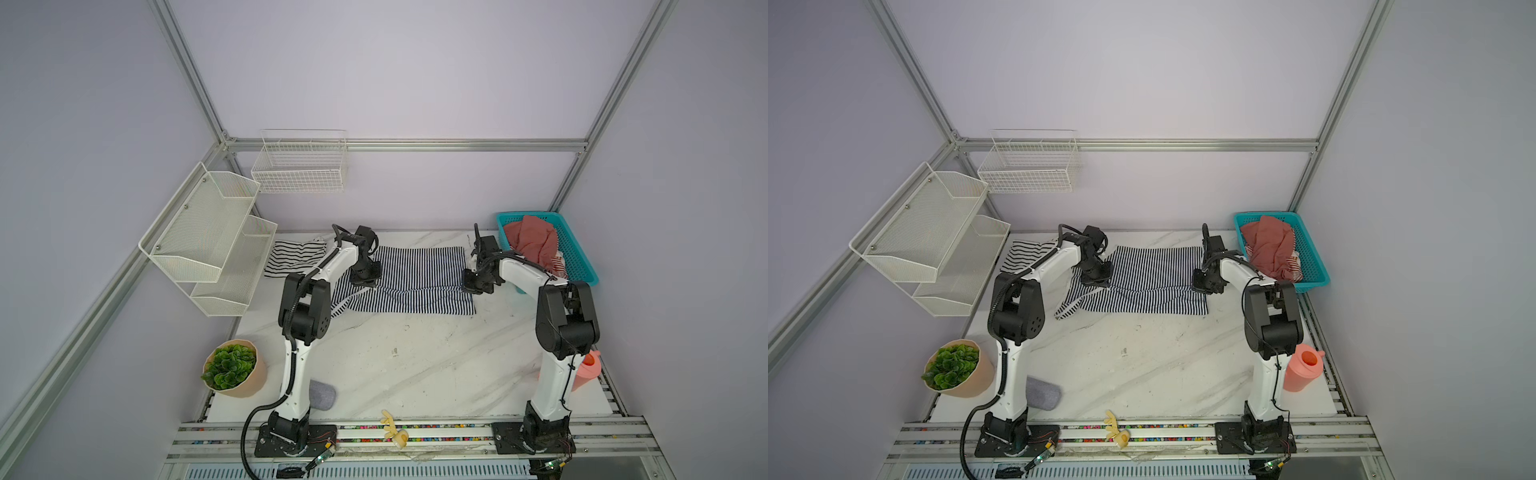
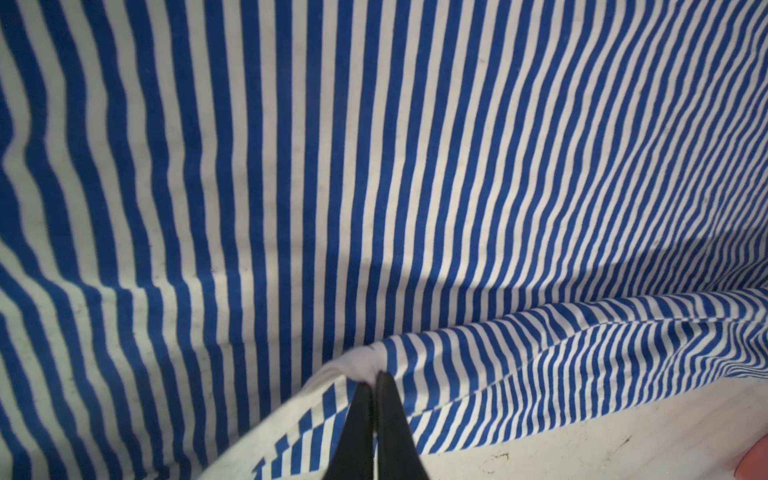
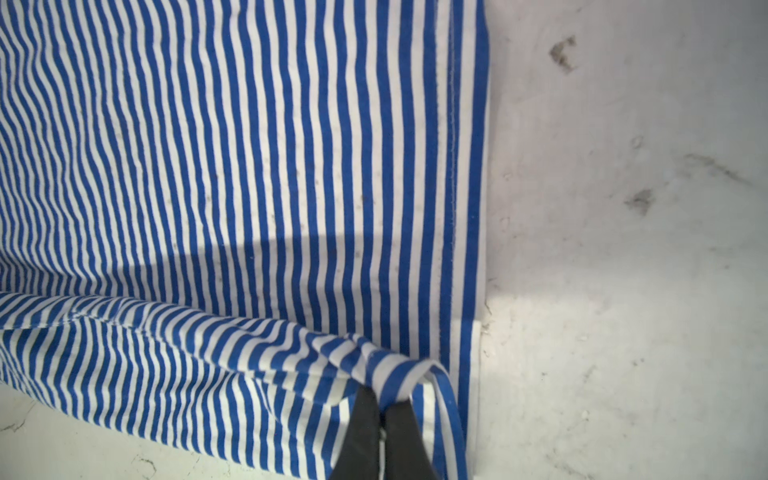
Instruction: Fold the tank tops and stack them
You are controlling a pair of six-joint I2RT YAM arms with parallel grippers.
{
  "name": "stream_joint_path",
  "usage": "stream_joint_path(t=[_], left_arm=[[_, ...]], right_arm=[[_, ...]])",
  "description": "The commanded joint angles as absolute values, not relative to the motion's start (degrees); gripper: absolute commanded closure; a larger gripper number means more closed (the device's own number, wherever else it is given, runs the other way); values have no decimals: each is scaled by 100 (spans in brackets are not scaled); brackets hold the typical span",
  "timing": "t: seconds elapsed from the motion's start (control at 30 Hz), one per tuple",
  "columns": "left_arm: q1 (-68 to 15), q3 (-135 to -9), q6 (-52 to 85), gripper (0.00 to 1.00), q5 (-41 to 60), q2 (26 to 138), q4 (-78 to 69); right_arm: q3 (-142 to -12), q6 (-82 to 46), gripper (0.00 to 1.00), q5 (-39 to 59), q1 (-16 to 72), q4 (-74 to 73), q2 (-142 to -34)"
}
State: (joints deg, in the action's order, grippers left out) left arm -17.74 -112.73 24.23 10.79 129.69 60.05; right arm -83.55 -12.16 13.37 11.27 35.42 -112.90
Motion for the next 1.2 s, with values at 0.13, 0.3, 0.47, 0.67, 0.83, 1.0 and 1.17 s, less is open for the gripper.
stream_joint_path(t=[0.13,0.3,0.47,0.67,0.83,1.0,1.17], left_arm=[[-1723,-12050,2350,79,1254,13232,6090],[-1605,-12559,2562,69,1198,13358,6088],[-1424,-13033,2654,55,1042,13119,6165],[-1292,-11534,2433,54,5,11599,6420],[-1267,-9564,2571,56,-846,10274,6714],[-1199,-8341,2935,56,-1187,9787,6894],[-1044,-7784,3150,56,-1077,9820,6650]], right_arm=[[-8642,-1231,84,1334,1016,3620,-11564],[-8946,-1374,59,1203,944,3568,-11802],[-9168,-1593,54,1031,944,3546,-11624],[-8601,-1791,54,1331,1172,3040,-11095],[-8220,-1770,55,1514,1612,2866,-11146],[-8127,-1802,55,1599,2016,2741,-11363],[-8121,-1850,55,1691,2150,2595,-11564]])
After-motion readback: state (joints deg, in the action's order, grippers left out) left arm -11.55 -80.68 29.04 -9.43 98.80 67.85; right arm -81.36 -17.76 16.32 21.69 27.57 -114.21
